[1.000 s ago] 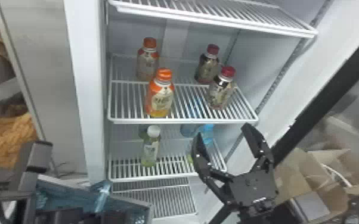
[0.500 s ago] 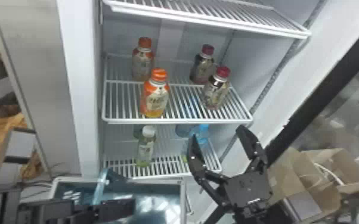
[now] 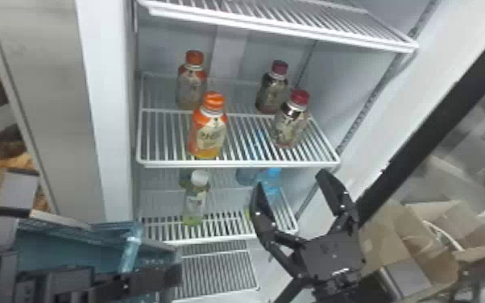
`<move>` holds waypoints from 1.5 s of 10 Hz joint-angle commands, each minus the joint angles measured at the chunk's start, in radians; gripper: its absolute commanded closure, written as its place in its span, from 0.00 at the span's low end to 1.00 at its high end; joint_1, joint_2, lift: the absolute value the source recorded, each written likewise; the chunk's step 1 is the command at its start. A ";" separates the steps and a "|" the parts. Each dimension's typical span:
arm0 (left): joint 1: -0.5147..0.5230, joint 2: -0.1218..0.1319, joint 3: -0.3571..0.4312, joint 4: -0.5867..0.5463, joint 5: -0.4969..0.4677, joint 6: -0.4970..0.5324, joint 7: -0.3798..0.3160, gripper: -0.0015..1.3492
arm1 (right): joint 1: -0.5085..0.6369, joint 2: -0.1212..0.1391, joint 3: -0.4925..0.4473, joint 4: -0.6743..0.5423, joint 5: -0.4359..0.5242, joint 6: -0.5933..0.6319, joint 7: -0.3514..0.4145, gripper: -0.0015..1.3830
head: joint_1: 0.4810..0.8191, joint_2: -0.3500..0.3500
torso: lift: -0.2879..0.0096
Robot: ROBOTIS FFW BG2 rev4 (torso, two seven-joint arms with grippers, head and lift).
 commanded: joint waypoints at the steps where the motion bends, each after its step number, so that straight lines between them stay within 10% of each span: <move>1: -0.006 -0.001 -0.001 0.000 -0.003 0.001 0.000 0.89 | -0.001 0.000 0.000 0.000 -0.002 0.005 0.002 0.06 | 0.63 0.04 | 0.83; 9: 0.012 -0.001 -0.003 0.000 -0.001 -0.081 -0.009 0.89 | 0.021 0.002 -0.018 -0.007 -0.056 0.003 0.022 0.07 | 0.63 0.05 | 0.83; 11: 0.014 0.001 -0.003 0.000 -0.001 -0.088 -0.020 0.89 | 0.024 0.025 -0.058 0.142 -0.150 -0.191 0.042 0.07 | 0.63 0.03 | 0.83; 15: 0.024 0.005 -0.003 0.000 -0.001 -0.071 -0.028 0.89 | -0.016 0.043 -0.112 0.255 -0.088 -0.159 0.057 0.07 | 0.63 0.00 | 0.83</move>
